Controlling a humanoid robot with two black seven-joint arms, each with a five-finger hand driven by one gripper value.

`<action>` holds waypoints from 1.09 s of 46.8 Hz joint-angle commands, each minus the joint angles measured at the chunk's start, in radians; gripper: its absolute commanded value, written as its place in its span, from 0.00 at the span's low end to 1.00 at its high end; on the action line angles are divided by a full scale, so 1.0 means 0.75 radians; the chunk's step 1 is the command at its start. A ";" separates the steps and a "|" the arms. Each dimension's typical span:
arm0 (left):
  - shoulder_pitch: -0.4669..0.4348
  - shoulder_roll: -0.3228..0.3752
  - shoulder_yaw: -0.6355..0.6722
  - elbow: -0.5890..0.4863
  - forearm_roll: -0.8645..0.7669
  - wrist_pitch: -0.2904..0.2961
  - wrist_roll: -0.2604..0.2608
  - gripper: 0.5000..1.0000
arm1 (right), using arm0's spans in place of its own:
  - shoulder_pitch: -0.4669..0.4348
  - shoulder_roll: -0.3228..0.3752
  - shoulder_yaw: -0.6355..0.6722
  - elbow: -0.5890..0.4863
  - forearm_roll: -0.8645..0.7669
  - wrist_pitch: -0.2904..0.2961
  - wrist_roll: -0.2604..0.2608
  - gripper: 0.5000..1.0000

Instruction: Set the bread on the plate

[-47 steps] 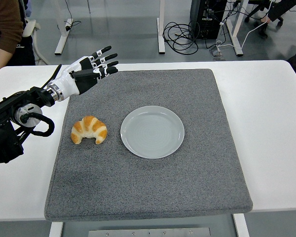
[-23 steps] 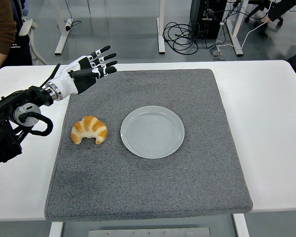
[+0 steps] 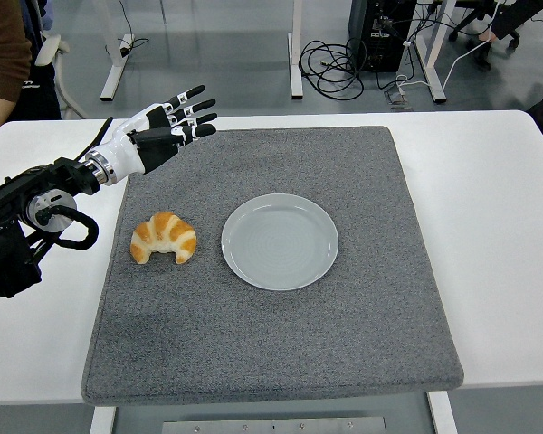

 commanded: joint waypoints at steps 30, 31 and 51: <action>-0.282 0.204 0.334 -0.155 0.064 0.020 0.012 0.93 | 0.000 0.000 0.000 0.004 0.000 0.000 0.000 1.00; -0.296 0.221 0.351 -0.180 0.068 0.025 0.012 0.93 | 0.000 0.000 0.000 0.004 0.000 0.000 0.000 1.00; -0.544 0.564 0.484 -0.703 0.556 0.084 0.012 0.93 | 0.000 0.000 0.000 -0.004 0.000 0.000 0.000 1.00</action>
